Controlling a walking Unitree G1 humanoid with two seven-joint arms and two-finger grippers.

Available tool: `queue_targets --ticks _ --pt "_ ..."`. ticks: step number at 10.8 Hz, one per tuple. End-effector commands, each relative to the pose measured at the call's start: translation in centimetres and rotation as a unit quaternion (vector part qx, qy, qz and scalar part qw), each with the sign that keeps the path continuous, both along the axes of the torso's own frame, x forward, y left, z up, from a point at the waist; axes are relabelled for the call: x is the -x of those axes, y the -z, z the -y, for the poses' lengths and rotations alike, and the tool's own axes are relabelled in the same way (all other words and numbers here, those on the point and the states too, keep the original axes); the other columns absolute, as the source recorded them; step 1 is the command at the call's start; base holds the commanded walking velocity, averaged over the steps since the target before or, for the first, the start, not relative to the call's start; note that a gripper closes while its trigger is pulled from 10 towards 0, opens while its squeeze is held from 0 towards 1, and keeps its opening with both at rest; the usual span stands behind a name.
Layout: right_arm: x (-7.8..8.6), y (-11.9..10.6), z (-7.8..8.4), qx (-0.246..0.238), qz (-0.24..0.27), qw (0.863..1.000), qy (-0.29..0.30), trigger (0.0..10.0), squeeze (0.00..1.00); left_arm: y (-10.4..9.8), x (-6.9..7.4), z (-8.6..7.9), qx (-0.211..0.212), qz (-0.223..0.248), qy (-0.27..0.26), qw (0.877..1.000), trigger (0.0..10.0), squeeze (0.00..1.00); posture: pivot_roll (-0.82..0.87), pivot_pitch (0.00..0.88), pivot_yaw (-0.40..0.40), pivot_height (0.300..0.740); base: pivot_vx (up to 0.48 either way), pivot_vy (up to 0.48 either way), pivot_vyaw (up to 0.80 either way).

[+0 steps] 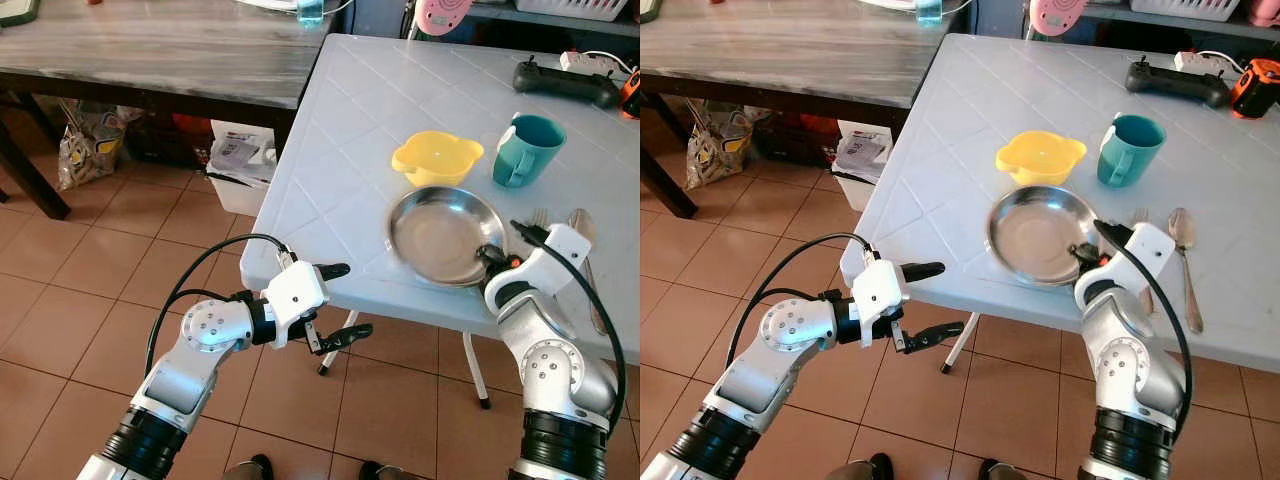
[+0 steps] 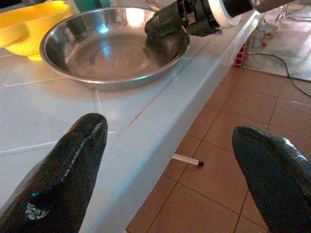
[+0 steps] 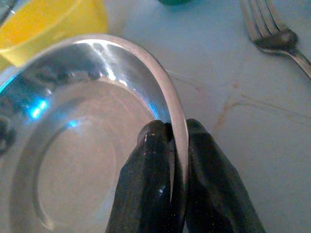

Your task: Setting the table

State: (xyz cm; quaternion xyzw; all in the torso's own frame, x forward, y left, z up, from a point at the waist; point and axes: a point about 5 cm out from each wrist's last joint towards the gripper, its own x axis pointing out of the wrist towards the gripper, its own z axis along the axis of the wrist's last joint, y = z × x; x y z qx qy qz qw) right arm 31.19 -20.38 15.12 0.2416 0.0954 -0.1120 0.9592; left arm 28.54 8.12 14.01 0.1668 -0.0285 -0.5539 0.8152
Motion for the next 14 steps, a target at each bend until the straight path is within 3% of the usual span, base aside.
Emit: queue_targets --ticks 1,6,8,11,14 --pt "0.8 2.5 -0.1 -0.003 -0.061 0.998 -0.004 0.0 0.0 -0.3 0.0 0.1 -0.002 0.006 0.004 1.0 10.0 0.0 0.12 0.193 -0.019 0.74 0.0 0.0 0.0" --pt "1.4 2.9 0.2 0.005 -0.066 0.998 -0.004 0.0 0.0 -0.6 -0.4 0.1 0.011 0.003 -0.006 1.0 10.0 0.0 0.13 0.168 -0.026 0.74 0.0 0.0 0.0" --pt "1.5 2.1 0.1 0.04 -0.034 0.998 -0.018 0.0 0.0 -0.9 -0.9 -0.1 0.032 -0.008 -0.024 0.999 10.0 0.0 0.13 0.146 -0.031 0.74 0.0 0.0 0.0" --pt "1.8 0.8 -1.3 0.132 -0.012 0.989 -0.065 0.0 0.0 -2.6 -2.9 -1.5 0.105 0.016 -0.116 0.988 10.0 0.0 0.12 0.126 -0.043 0.74 0.0 0.0 0.0" --pt "2.7 -0.5 -2.6 0.21 0.048 0.972 -0.097 0.0 0.0 -3.2 -4.8 -3.4 0.155 0.008 -0.228 0.961 10.0 0.0 0.12 0.111 -0.052 0.74 0.0 0.0 0.0"
